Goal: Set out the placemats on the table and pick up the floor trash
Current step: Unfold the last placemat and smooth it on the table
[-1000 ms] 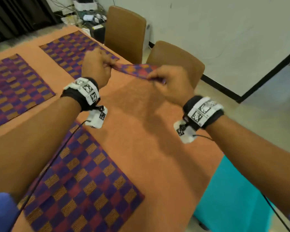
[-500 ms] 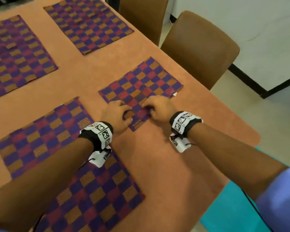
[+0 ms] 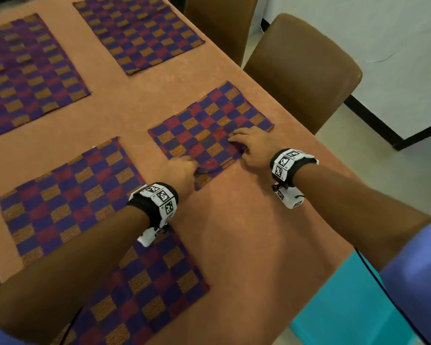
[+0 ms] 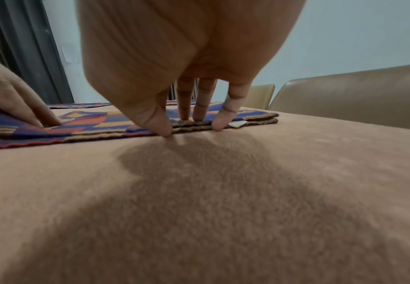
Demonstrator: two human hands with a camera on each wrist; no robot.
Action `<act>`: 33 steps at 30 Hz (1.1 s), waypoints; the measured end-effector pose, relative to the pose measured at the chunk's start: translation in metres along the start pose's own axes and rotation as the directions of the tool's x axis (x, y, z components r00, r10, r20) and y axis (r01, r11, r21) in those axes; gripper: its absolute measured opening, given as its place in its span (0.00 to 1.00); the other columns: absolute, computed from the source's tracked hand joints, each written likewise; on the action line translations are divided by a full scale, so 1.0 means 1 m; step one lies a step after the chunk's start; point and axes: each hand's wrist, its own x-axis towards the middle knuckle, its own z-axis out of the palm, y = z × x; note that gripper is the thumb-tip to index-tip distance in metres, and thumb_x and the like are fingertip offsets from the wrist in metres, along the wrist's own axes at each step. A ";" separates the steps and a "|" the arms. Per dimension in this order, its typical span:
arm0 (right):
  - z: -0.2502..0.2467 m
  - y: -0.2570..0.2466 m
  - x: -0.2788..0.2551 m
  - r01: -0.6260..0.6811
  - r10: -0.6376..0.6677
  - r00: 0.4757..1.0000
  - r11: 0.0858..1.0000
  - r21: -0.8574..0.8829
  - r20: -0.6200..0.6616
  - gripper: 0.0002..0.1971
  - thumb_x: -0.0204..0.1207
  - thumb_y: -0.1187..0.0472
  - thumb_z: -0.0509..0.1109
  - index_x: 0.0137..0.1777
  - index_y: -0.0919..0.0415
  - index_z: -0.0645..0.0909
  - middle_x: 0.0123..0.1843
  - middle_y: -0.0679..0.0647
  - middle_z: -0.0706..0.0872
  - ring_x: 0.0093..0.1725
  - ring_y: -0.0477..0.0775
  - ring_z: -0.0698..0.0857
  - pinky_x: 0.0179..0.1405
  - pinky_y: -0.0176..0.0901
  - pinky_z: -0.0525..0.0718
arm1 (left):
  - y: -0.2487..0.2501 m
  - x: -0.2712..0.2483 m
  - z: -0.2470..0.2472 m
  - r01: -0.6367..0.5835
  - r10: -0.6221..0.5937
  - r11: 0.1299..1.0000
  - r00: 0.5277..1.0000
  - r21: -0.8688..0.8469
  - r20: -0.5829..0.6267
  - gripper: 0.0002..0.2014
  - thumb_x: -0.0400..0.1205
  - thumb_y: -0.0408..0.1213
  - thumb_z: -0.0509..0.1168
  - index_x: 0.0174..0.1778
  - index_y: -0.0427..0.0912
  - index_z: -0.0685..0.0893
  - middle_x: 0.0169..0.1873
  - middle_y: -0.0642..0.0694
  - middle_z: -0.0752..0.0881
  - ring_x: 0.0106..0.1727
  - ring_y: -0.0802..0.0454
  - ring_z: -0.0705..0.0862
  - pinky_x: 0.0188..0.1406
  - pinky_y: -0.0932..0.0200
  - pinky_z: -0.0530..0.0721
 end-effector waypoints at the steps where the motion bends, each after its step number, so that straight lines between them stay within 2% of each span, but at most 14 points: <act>1: 0.001 0.001 0.000 0.004 -0.004 1.000 1.000 -0.006 -0.016 0.27 0.75 0.64 0.65 0.75 0.53 0.75 0.76 0.52 0.76 0.64 0.57 0.76 0.63 0.52 0.78 | -0.001 -0.001 -0.003 0.010 -0.010 1.000 1.000 -0.017 -0.029 0.12 0.80 0.35 0.59 0.54 0.47 0.85 0.50 0.46 0.86 0.52 0.42 0.84 0.50 0.47 0.83; 3: 0.002 0.003 0.002 -0.001 0.001 0.998 1.000 0.003 -0.057 0.22 0.78 0.63 0.64 0.72 0.52 0.78 0.72 0.50 0.80 0.60 0.56 0.78 0.59 0.52 0.79 | -0.004 -0.002 -0.012 0.050 -0.059 0.995 0.992 -0.085 -0.107 0.12 0.82 0.36 0.58 0.55 0.46 0.86 0.51 0.46 0.87 0.51 0.43 0.85 0.50 0.49 0.83; 6: -0.003 0.008 0.004 -0.001 0.003 0.990 1.000 0.017 -0.144 0.14 0.81 0.58 0.61 0.61 0.49 0.84 0.55 0.49 0.89 0.51 0.56 0.82 0.51 0.54 0.82 | -0.008 -0.003 -0.031 0.073 -0.146 0.954 0.960 -0.289 -0.240 0.11 0.83 0.37 0.60 0.57 0.45 0.86 0.51 0.45 0.88 0.52 0.44 0.84 0.53 0.50 0.82; 8: -0.011 0.010 -0.001 0.003 0.004 0.981 0.999 0.036 -0.195 0.11 0.80 0.56 0.63 0.56 0.49 0.86 0.46 0.49 0.89 0.47 0.55 0.84 0.49 0.52 0.83 | -0.006 -0.006 -0.042 0.069 -0.196 0.908 0.941 -0.413 -0.274 0.11 0.82 0.38 0.62 0.57 0.45 0.86 0.52 0.45 0.88 0.54 0.44 0.84 0.54 0.52 0.80; 12: -0.036 0.011 -0.027 0.000 0.023 0.963 0.997 0.083 -0.267 0.10 0.75 0.55 0.63 0.49 0.53 0.86 0.43 0.49 0.88 0.45 0.54 0.83 0.49 0.53 0.83 | 0.012 -0.020 -0.051 -0.008 -0.141 0.900 0.942 -0.437 -0.306 0.10 0.82 0.37 0.63 0.56 0.44 0.86 0.51 0.44 0.88 0.53 0.44 0.84 0.54 0.50 0.81; 14: -0.042 0.016 -0.051 0.015 0.000 0.971 0.998 0.064 -0.237 0.12 0.75 0.58 0.61 0.49 0.56 0.86 0.46 0.52 0.89 0.48 0.57 0.84 0.52 0.52 0.81 | 0.029 -0.033 -0.051 -0.084 -0.045 0.907 0.955 -0.413 -0.292 0.11 0.81 0.38 0.61 0.54 0.42 0.86 0.50 0.43 0.88 0.52 0.43 0.84 0.52 0.49 0.81; 18: -0.025 0.029 -0.121 0.045 -0.040 0.988 0.998 0.033 -0.148 0.13 0.71 0.63 0.63 0.51 0.57 0.87 0.50 0.52 0.90 0.50 0.57 0.85 0.53 0.47 0.80 | 0.072 -0.072 -0.026 -0.165 0.110 0.867 0.984 -0.470 -0.144 0.14 0.80 0.40 0.59 0.54 0.40 0.87 0.50 0.43 0.89 0.51 0.42 0.84 0.51 0.52 0.79; 20: -0.014 0.032 -0.165 0.002 0.002 0.997 0.999 0.045 -0.074 0.10 0.68 0.65 0.65 0.46 0.59 0.87 0.44 0.56 0.90 0.43 0.61 0.86 0.45 0.47 0.80 | 0.096 -0.093 -0.007 -0.155 0.139 0.855 0.988 -0.494 -0.070 0.11 0.82 0.38 0.61 0.56 0.41 0.86 0.52 0.44 0.88 0.53 0.43 0.83 0.52 0.53 0.78; 22: -0.009 0.032 -0.206 -0.052 0.052 0.999 0.999 0.015 -0.011 0.06 0.65 0.68 0.69 0.40 0.61 0.86 0.36 0.56 0.88 0.36 0.60 0.84 0.36 0.43 0.74 | 0.120 -0.112 0.009 -0.161 0.177 0.835 0.984 -0.526 -0.020 0.09 0.83 0.37 0.62 0.56 0.42 0.85 0.51 0.46 0.87 0.52 0.45 0.83 0.50 0.53 0.78; 24: -0.006 0.035 -0.235 -0.096 0.097 0.993 0.995 -0.022 0.071 0.07 0.62 0.71 0.71 0.36 0.58 0.85 0.31 0.50 0.83 0.33 0.57 0.81 0.32 0.37 0.66 | 0.140 -0.128 0.018 -0.160 0.225 0.798 0.974 -0.581 0.041 0.08 0.82 0.40 0.64 0.54 0.44 0.84 0.44 0.50 0.86 0.46 0.49 0.82 0.48 0.51 0.81; 26: -0.004 0.041 -0.250 -0.134 0.140 0.957 0.990 -0.038 0.254 0.09 0.62 0.68 0.73 0.35 0.52 0.83 0.31 0.44 0.81 0.33 0.53 0.82 0.30 0.36 0.71 | 0.150 -0.136 0.021 -0.150 0.279 0.759 0.954 -0.634 0.108 0.11 0.79 0.48 0.65 0.52 0.47 0.84 0.39 0.54 0.85 0.41 0.54 0.83 0.45 0.49 0.84; 28: -0.006 0.050 -0.251 -0.154 0.178 0.903 0.984 -0.093 0.392 0.10 0.62 0.64 0.72 0.35 0.46 0.81 0.36 0.43 0.86 0.38 0.51 0.85 0.38 0.43 0.82 | 0.147 -0.134 0.022 -0.124 0.271 0.741 0.954 -0.659 0.125 0.12 0.78 0.51 0.66 0.51 0.48 0.84 0.39 0.55 0.86 0.41 0.56 0.85 0.44 0.48 0.87; 29: -0.010 0.053 -0.249 -0.168 0.192 0.897 0.981 -0.096 0.398 0.10 0.63 0.63 0.69 0.36 0.43 0.80 0.37 0.42 0.86 0.41 0.50 0.85 0.42 0.47 0.85 | 0.142 -0.129 0.020 -0.114 0.243 0.754 0.963 -0.647 0.113 0.12 0.79 0.50 0.67 0.53 0.48 0.84 0.41 0.54 0.86 0.43 0.55 0.85 0.46 0.47 0.87; 33: -0.022 0.054 -0.211 -0.159 0.164 0.967 0.986 -0.045 0.196 0.14 0.64 0.54 0.59 0.45 0.36 0.80 0.43 0.36 0.85 0.45 0.45 0.82 0.51 0.50 0.85 | 0.092 -0.094 0.014 -0.030 0.005 0.875 0.999 -0.483 -0.052 0.15 0.80 0.44 0.67 0.61 0.44 0.84 0.58 0.45 0.85 0.57 0.47 0.82 0.61 0.48 0.79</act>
